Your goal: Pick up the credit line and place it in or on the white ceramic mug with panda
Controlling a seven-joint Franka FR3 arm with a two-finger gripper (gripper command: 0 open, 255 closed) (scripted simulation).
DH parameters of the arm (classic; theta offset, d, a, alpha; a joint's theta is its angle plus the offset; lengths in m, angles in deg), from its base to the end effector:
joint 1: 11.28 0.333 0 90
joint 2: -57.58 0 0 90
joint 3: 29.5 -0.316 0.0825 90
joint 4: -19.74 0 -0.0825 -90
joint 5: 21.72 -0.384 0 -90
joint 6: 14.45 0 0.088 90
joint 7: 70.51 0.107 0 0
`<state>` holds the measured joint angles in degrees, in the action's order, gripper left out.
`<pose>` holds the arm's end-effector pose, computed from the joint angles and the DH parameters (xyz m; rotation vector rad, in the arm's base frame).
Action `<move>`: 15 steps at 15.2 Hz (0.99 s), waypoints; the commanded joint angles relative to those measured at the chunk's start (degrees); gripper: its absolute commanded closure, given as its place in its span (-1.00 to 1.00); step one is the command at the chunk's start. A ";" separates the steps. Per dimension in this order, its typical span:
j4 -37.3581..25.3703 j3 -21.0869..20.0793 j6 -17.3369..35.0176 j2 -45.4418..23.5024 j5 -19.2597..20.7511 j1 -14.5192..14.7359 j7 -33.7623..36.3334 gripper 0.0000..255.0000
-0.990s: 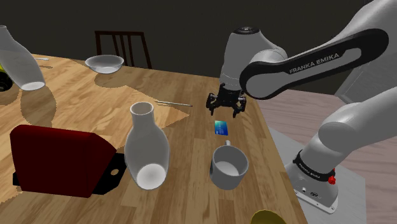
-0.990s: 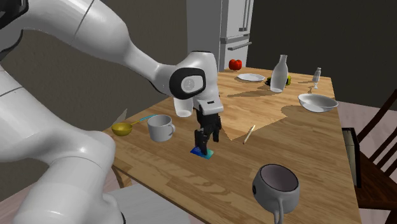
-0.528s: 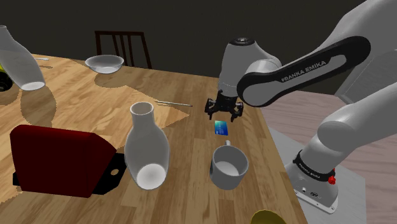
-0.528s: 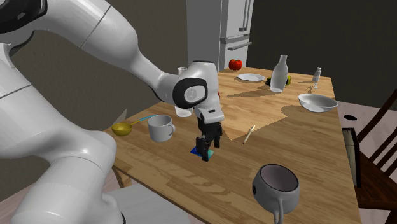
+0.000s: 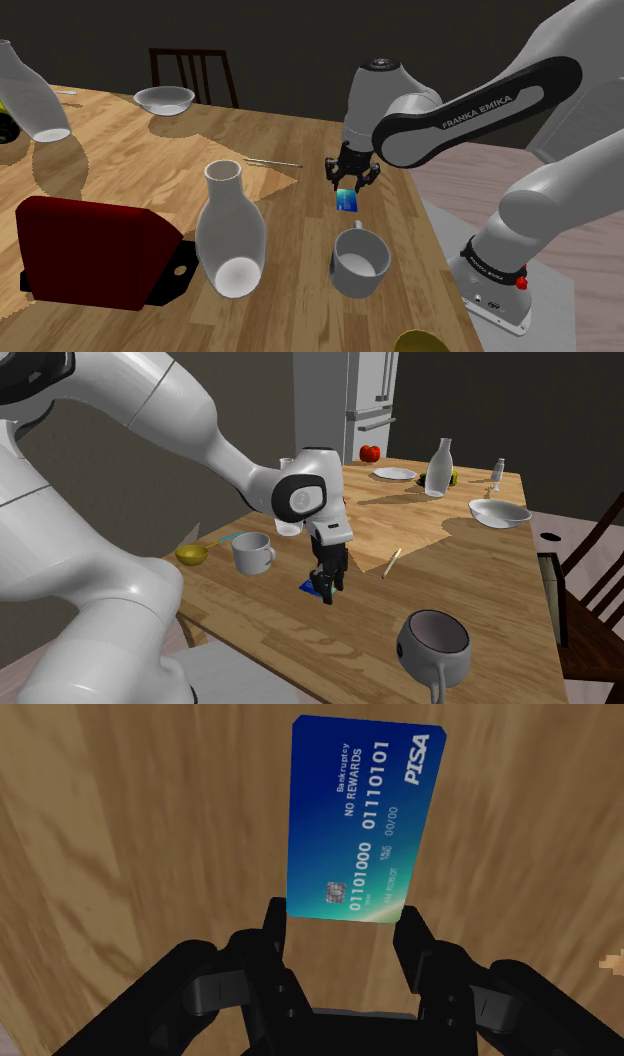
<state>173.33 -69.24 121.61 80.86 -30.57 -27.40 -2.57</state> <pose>0.3693 0.1468 0.3378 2.7312 -1.3583 0.1878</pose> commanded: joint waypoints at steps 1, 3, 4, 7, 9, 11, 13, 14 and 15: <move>0.20 0.00 -0.13 -0.10 0.03 -0.05 -0.01 1.00; 0.18 -0.06 -0.10 -0.15 0.05 -0.05 0.06 1.00; 0.18 -0.03 -0.11 -0.14 0.05 -0.06 0.03 1.00; 0.17 0.00 -0.18 -0.07 0.02 -0.02 0.00 1.00; -0.51 0.79 -2.15 1.30 -0.48 0.49 -0.65 1.00; -1.24 1.54 -4.09 2.57 -0.85 0.93 -1.23 1.00; -2.03 2.25 -6.00 3.75 -1.13 1.29 -1.75 1.00; -2.44 2.60 -6.95 4.31 -1.24 1.45 -1.99 1.00; -2.87 2.93 -7.88 4.84 -1.32 1.59 -2.21 1.00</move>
<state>170.99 -66.60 114.63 85.34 -31.90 -25.84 -4.58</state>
